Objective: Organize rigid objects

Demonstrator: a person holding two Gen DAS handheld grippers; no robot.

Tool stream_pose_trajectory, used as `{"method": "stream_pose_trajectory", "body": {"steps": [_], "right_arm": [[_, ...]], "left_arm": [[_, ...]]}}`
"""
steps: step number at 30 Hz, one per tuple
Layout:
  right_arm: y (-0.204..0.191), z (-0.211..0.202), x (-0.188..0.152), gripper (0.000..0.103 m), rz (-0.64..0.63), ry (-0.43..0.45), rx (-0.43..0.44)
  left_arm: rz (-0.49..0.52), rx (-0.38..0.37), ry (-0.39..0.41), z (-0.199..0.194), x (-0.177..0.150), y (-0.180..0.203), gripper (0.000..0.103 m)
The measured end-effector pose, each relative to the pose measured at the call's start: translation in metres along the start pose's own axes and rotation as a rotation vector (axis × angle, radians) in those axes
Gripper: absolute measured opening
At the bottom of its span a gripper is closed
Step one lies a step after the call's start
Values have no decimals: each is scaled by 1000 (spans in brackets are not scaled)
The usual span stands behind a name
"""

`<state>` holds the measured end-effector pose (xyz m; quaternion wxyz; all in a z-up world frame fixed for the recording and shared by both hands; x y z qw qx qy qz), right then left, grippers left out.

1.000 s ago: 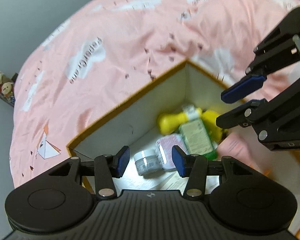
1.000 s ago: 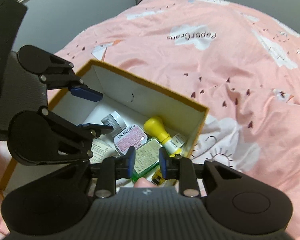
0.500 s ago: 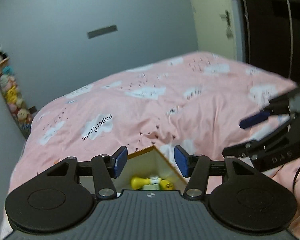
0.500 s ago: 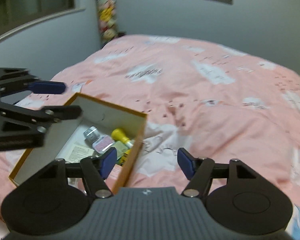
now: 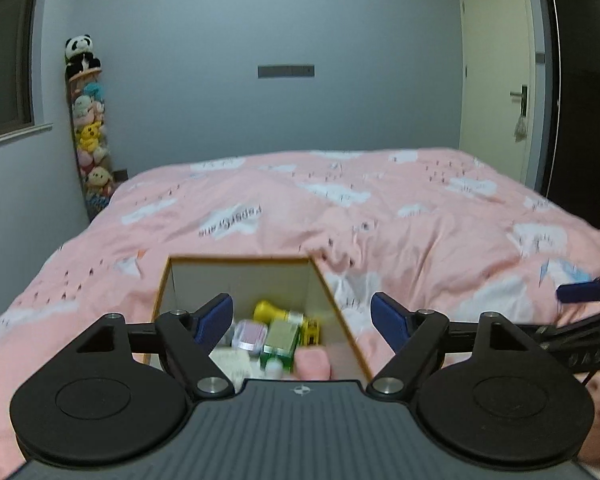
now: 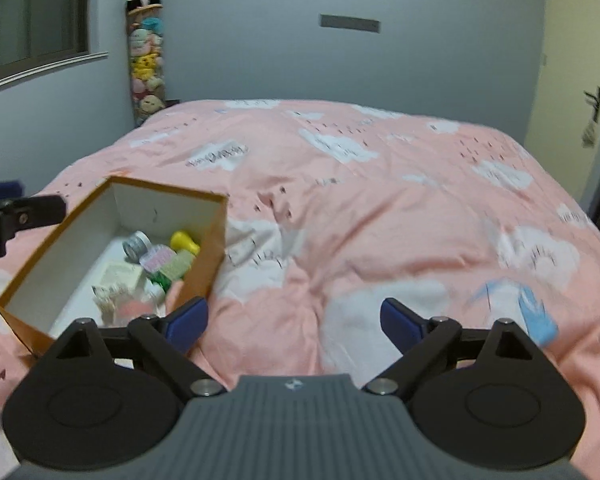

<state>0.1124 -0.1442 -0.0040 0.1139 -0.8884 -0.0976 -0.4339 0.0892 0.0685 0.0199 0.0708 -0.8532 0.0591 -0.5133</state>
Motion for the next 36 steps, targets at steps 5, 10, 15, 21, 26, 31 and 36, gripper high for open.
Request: {"method": "stream_pose_trajectory", "body": {"steps": [5,10,15,21,26,31,36], "right_arm": [[17,3,-22,96,118,-17,-15],[16,7,-41,97,144,-46,-23],[14,15,-52,97,140,-60,-41],[14,22,-56,97,130,-82,-44],[13,22,-57,97,130,-85,-44],[13,23,-57,97,125,-89,-43],[13,24,-57,97,124,-86,-41]], "left_arm": [[-39,8,-98,-2,-34,7,92],[-72,4,-171,1,-66,16,92],[-56,-16,-235,11,-81,25,92],[-44,-18,-251,11,-85,29,92],[-47,-17,-260,12,-85,30,92],[-47,-14,-260,11,-85,30,92],[-46,-12,-264,12,-85,29,92]]}}
Point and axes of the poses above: each gripper's, at about its wrist camera, not at the fingertips, and z roughly the way its jaws point, y to its right, x to its top, the point moved 9 cm from there along z, roughly the way its jaws point, and after that the axes turned 10 degrees about z, right-handed, at the moved point
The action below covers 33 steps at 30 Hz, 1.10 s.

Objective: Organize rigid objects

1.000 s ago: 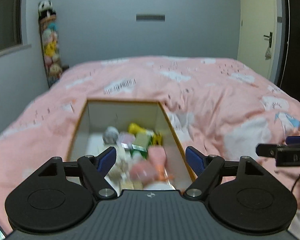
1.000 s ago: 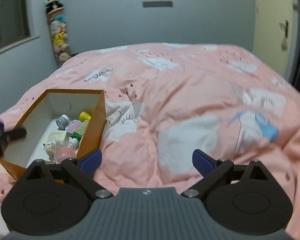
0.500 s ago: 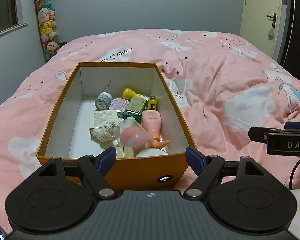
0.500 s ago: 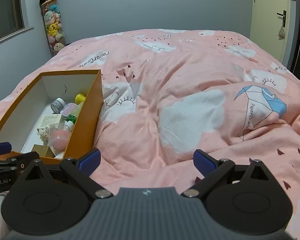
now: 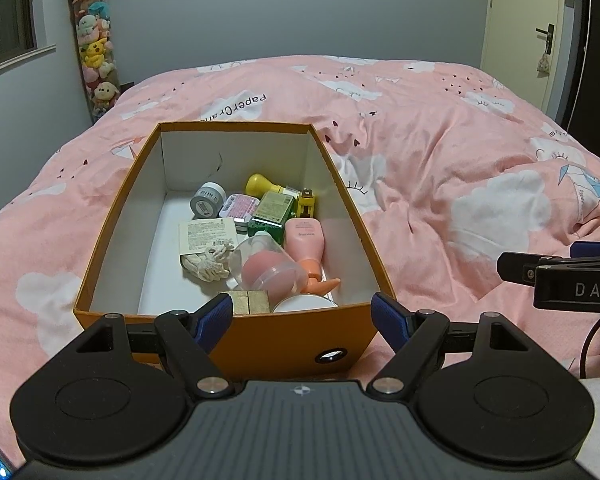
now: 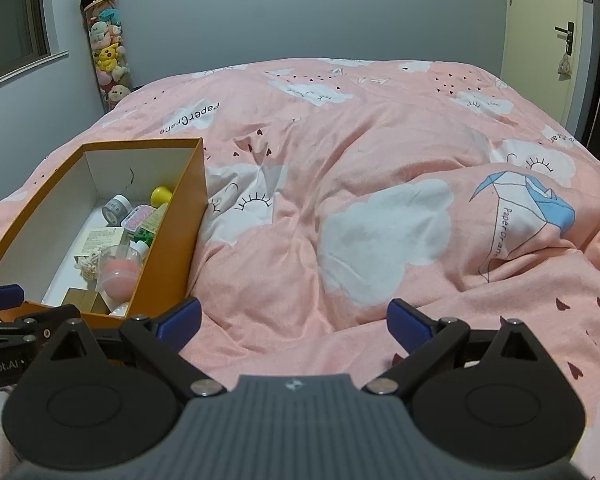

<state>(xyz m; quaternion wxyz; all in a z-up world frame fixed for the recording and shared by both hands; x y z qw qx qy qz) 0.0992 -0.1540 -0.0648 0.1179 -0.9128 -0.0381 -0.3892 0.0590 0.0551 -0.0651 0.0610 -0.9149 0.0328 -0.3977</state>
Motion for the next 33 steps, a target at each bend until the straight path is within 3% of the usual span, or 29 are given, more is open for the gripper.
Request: {"method": "stream_pose_trajectory", "body": {"steps": [33], "right_arm": [[0,0,0,97,-6,-1,0]], "left_arm": [[2,1,-9,1,-1,-1,92]]}}
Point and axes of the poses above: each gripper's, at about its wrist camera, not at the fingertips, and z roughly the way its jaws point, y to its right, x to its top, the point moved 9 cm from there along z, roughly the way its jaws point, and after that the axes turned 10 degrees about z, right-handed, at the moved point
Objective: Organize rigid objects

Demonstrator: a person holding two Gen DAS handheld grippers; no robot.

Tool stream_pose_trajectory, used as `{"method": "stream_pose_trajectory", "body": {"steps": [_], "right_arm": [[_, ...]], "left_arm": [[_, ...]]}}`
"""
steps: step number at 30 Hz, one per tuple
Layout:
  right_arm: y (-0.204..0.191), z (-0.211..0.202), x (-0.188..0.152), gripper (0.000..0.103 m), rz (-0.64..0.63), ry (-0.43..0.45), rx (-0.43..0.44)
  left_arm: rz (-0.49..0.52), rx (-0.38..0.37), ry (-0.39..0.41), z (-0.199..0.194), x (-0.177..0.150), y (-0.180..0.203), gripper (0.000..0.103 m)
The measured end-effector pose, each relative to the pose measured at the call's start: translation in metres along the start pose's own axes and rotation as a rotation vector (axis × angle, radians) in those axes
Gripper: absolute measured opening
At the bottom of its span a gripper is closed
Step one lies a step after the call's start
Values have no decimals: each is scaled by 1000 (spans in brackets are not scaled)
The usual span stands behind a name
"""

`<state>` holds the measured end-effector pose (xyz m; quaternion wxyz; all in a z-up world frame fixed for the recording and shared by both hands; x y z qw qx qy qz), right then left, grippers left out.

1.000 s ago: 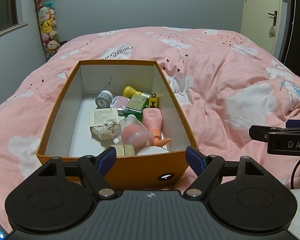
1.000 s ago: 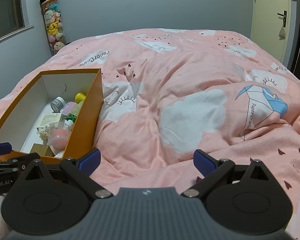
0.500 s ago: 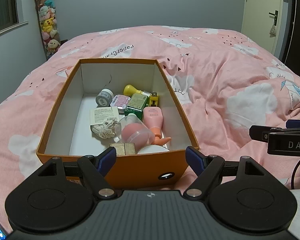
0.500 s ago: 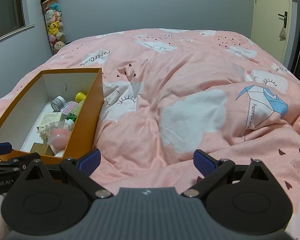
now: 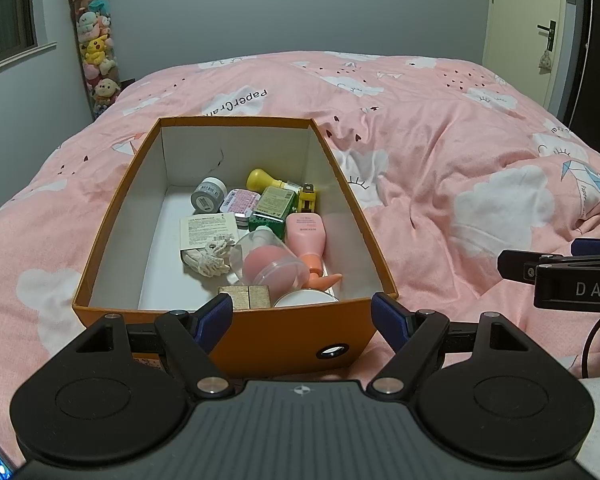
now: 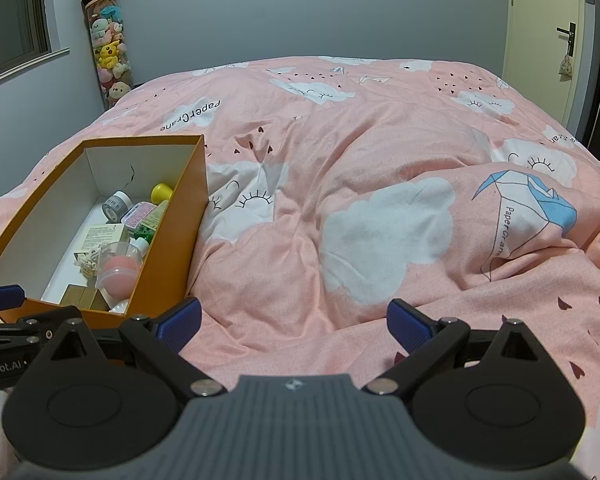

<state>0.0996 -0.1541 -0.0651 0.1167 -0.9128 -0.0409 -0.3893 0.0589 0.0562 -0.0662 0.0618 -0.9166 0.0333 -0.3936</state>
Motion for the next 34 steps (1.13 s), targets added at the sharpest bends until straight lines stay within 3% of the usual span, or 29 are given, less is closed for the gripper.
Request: {"method": "stream_pose_trajectory", "body": {"steps": [34], "right_arm": [[-2,0,-1,97,0,-2,-2]], "left_arm": [[5,1,7,0,0,1,92]]}}
Point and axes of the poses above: each gripper's, at about its wrist camera, not at the fingertips, and z roughly the way its jaws point, y to its right, x to its top, the point moved 9 cm from there along z, roughly the way its jaws point, and after that the axes turned 10 degrees about z, right-handed, at the moved point
